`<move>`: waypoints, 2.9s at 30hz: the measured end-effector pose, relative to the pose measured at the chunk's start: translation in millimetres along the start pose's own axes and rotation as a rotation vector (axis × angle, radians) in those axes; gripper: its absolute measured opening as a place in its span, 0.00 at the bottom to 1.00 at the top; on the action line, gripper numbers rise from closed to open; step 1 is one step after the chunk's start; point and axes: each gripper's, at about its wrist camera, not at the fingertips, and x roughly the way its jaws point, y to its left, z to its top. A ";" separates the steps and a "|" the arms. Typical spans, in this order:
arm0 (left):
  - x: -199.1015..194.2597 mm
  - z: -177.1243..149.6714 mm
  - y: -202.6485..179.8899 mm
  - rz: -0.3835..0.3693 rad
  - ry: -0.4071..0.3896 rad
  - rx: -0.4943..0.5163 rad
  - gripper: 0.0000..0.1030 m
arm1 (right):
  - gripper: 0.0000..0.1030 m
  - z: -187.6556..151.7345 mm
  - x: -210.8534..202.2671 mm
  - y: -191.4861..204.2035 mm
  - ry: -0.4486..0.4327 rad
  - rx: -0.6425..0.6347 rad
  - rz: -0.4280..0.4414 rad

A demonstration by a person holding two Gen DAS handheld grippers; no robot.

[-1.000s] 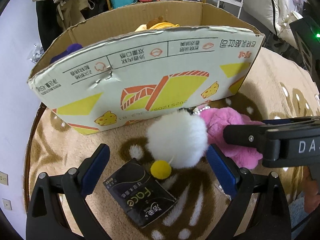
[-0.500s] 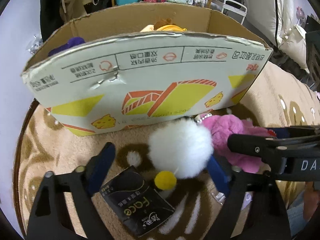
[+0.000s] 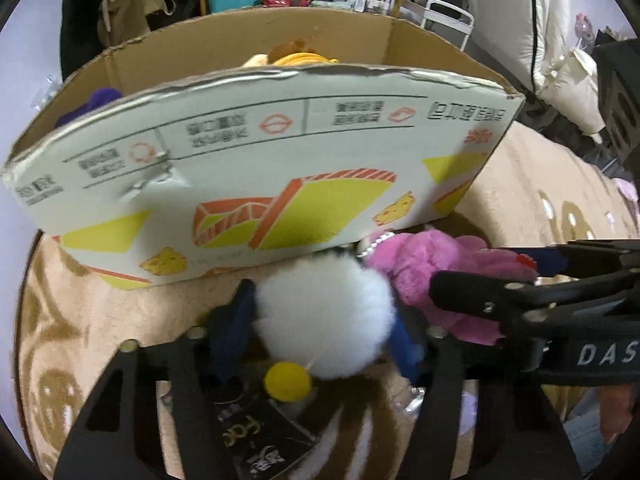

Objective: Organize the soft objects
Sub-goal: 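Close the left tool on the white pompom toy while the right tool grips the pink bear plush, then lift the pompom toy with the left tool while the right tool lifts the pink bear toward the box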

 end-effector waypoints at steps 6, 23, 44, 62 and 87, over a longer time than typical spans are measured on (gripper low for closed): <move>0.1 0.6 1.7 -0.056 0.013 -0.010 0.36 | 0.70 2.1 4.7 3.8 0.002 -0.011 0.003; -26.5 -11.8 6.7 0.010 -0.022 -0.020 0.32 | 0.56 -4.4 -11.1 14.2 -0.043 -0.090 -0.008; -57.5 -8.9 22.4 0.133 -0.110 -0.076 0.32 | 0.40 -14.9 -40.9 30.2 -0.086 -0.184 0.065; -102.1 -17.3 22.5 0.201 -0.188 -0.089 0.32 | 0.40 -18.9 -75.5 24.9 -0.235 -0.186 0.015; -219.7 -18.7 -10.8 0.313 -0.610 -0.025 0.32 | 0.40 -30.4 -181.5 50.3 -0.761 -0.251 -0.062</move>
